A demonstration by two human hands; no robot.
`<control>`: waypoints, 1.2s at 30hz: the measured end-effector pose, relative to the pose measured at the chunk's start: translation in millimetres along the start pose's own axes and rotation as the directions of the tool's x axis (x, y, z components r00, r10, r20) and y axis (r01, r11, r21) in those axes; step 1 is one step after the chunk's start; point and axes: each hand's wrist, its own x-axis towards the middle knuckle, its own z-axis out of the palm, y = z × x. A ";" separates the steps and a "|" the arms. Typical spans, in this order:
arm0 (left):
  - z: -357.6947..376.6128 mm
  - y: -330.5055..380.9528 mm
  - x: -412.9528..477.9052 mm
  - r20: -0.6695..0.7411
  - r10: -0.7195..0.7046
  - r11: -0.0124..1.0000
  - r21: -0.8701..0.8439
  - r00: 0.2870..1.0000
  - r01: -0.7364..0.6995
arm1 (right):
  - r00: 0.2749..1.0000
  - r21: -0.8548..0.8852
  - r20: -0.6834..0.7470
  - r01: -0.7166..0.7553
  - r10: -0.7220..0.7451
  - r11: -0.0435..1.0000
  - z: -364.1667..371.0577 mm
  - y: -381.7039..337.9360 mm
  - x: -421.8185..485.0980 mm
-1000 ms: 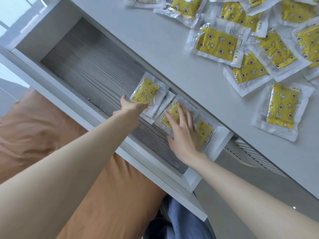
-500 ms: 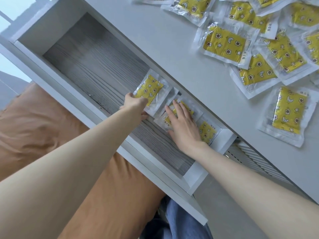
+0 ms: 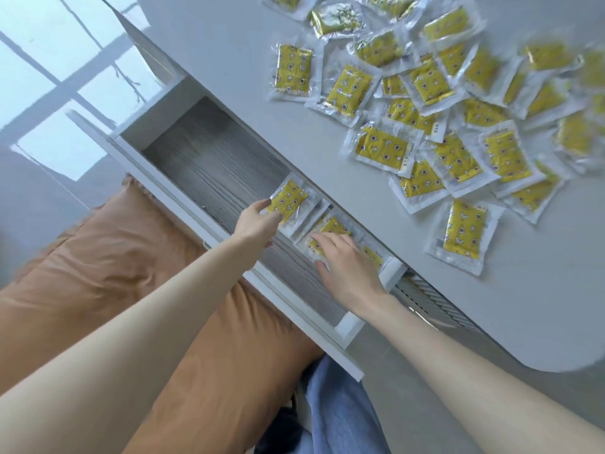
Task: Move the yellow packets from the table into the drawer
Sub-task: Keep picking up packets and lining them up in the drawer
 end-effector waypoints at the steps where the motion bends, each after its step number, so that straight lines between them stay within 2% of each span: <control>1: -6.2 4.1 -17.2 0.005 0.047 0.998 0.031 0.999 -0.047 | 1.000 0.009 -0.024 0.002 -0.002 1.000 -12.5 -7.1 -10.3; 6: -38.8 26.3 -110.8 -0.031 0.252 0.955 0.171 0.967 -0.243 | 0.992 0.047 -0.123 0.002 0.003 0.999 -85.7 -38.4 -74.8; 12: -48.6 59.7 -220.9 -0.002 0.353 0.923 0.166 0.936 -0.348 | 0.963 0.155 -0.253 -0.059 0.097 0.986 -171.5 -55.0 -170.2; 16: -31.1 80.7 -284.0 0.063 0.402 0.897 0.172 0.913 -0.407 | 0.936 0.154 -0.316 -0.111 0.155 0.982 -218.4 -50.4 -230.6; 28: 108.0 136.2 -424.9 0.242 0.496 0.827 0.159 0.834 -0.539 | 0.856 0.143 -0.453 -0.206 0.249 0.968 -305.6 46.0 -375.2; 36: 235.1 157.1 -491.0 0.193 0.508 0.839 0.111 0.839 -0.533 | 0.855 0.142 -0.465 -0.185 0.231 0.972 -363.9 147.5 -458.5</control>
